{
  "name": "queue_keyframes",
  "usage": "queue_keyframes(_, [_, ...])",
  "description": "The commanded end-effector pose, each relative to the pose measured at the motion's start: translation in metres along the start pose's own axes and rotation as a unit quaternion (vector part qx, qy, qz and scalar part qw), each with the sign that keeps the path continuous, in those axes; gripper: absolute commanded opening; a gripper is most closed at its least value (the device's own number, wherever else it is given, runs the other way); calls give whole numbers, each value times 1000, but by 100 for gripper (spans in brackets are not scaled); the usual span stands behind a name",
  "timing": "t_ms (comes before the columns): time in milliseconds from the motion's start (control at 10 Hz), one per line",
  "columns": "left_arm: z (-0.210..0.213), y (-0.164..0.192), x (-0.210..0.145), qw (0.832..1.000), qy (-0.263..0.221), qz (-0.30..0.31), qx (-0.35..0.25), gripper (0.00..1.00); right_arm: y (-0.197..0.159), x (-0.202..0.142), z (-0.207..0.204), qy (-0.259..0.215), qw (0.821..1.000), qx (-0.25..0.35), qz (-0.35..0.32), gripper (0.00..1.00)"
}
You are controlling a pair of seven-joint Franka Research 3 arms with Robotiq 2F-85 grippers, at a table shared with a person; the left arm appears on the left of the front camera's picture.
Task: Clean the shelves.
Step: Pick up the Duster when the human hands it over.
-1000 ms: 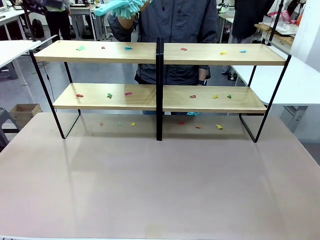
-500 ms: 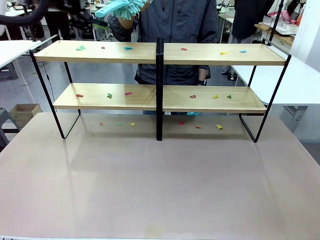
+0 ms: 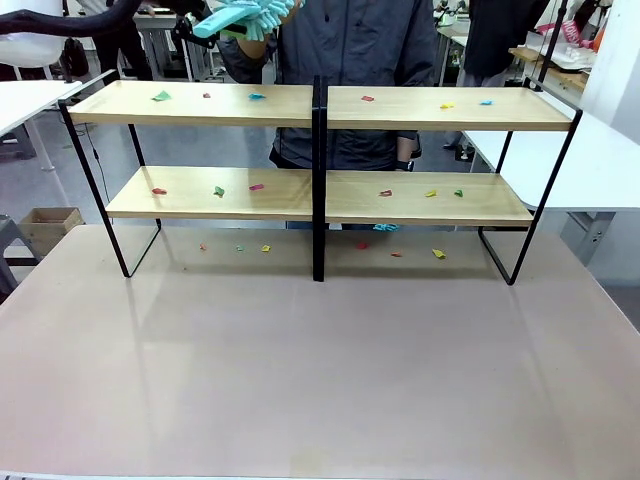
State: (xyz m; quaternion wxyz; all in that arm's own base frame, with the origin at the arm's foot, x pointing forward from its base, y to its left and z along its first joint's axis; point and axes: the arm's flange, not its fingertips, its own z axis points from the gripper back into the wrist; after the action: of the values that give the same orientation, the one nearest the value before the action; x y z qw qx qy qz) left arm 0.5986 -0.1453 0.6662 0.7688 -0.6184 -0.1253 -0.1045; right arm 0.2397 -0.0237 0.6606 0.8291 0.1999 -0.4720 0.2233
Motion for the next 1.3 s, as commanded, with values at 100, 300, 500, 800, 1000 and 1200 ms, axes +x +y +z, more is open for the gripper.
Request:
queue_keyframes(100, [10, -3, -4, 1000, -1, 3, 7, 100, 0, -1, 0, 0, 1000, 0, -1, 100])
queue_keyframes(300, [10, -2, -5, 1000, 4, -2, 4, 100, 0, -1, 0, 0, 1000, 0, -1, 100])
queue_keyframes(500, [7, 0, -9, 1000, 30, -1, 9, 42, 0, -1, 0, 0, 1000, 0, -1, 100])
queue_keyframes(800, [11, 0, -11, 999, 36, -5, 15, 0, 0, -1, 0, 0, 1000, 0, -1, 100])
queue_keyframes(1000, [12, 1, -11, 999, 35, -7, 15, 6, 0, -1, 0, 0, 1000, 0, -1, 100])
queue_keyframes(1200, [12, 3, -11, 999, 35, -7, 8, 0, 0, -1, 0, 0, 1000, 0, -1, 100])
